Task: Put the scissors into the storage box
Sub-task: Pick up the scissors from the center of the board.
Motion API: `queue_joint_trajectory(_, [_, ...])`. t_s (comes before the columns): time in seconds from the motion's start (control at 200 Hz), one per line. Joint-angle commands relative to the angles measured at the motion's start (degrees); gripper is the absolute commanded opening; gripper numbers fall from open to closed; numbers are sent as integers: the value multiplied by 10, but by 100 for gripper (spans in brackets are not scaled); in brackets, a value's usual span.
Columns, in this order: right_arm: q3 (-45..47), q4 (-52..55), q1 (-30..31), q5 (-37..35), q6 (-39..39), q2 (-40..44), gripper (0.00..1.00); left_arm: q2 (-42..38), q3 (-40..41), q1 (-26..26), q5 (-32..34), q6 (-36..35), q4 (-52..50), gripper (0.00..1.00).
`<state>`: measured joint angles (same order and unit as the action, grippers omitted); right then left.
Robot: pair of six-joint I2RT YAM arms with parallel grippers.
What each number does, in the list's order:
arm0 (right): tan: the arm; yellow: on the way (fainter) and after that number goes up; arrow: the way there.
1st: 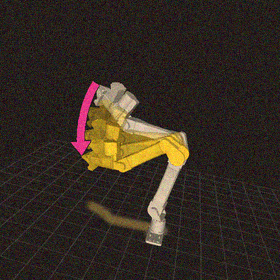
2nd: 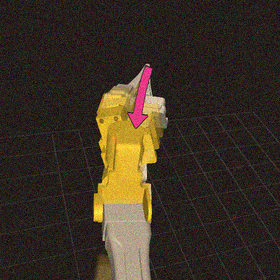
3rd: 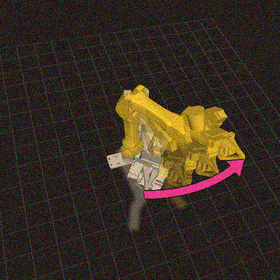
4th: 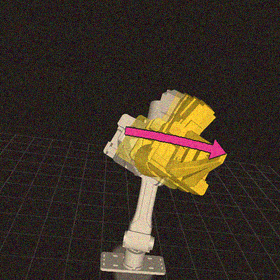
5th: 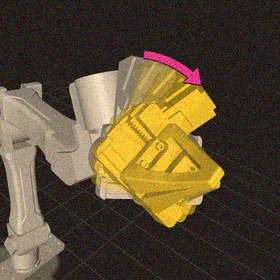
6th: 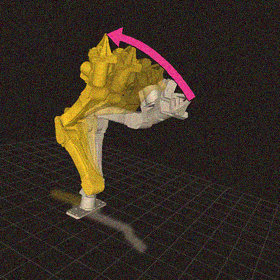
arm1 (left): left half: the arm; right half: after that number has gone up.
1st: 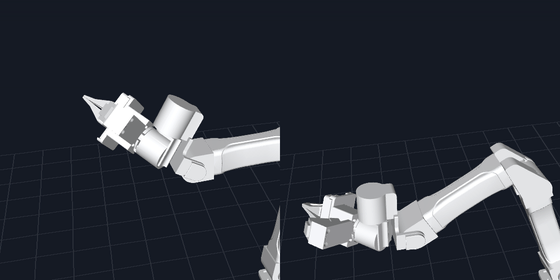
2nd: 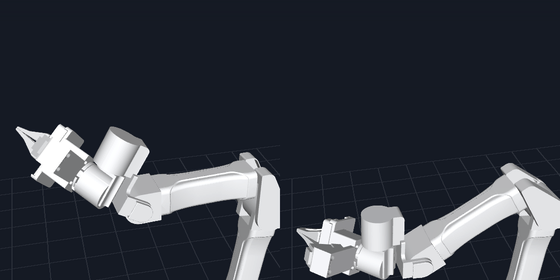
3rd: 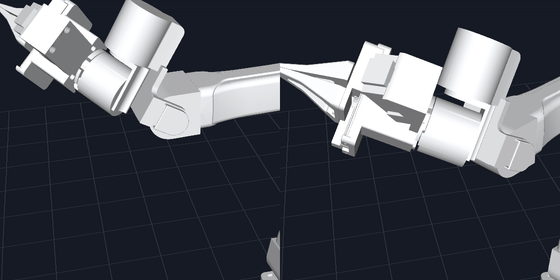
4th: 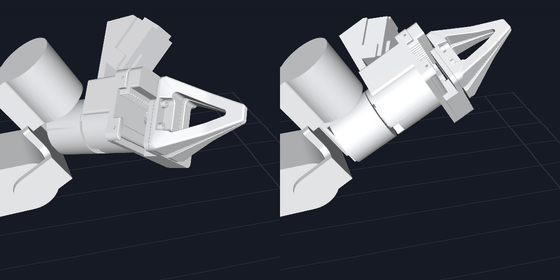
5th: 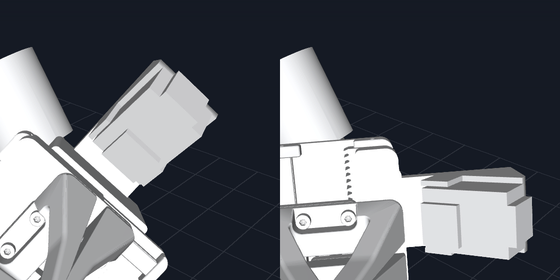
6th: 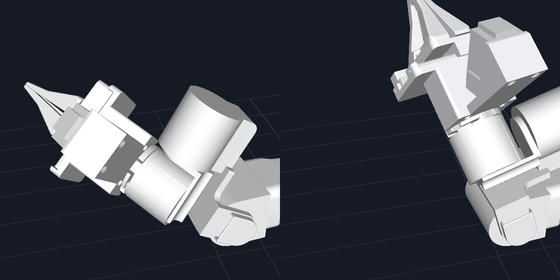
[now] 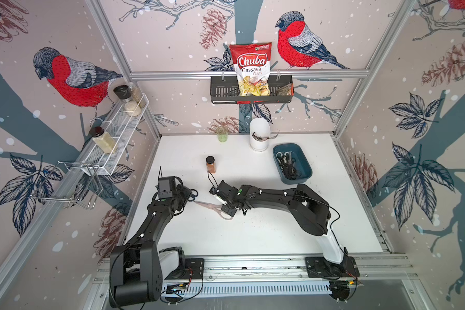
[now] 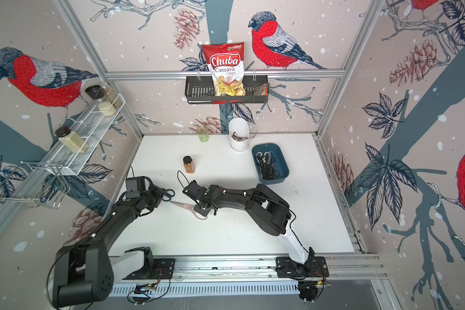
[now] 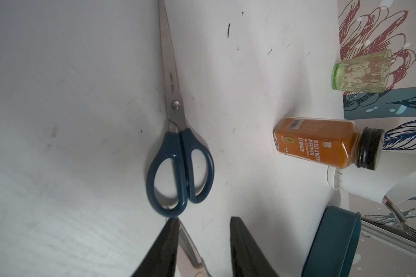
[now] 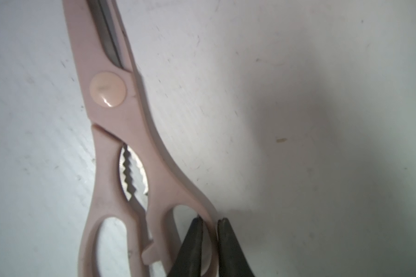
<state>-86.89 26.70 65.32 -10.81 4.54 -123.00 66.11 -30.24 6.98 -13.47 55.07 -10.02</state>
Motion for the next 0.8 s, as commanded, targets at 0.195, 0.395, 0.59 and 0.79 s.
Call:
queue_joint_trajectory(0.195, [25, 61, -1, -22, 19, 6, 0, -5, 4, 2, 0, -8, 10, 40])
queue_joint_trajectory(0.395, [57, 36, -11, -1, 15, 45, 0, -9, 4, 2, 0, -8, 9, 40])
queue_joint_trajectory(0.59, [114, -8, -47, 71, -18, 118, 0, -9, 15, 2, -18, -4, 22, 41])
queue_joint_trajectory(0.79, [208, -81, -102, 107, -72, 212, 0, -7, 26, 1, -43, -3, 48, 41])
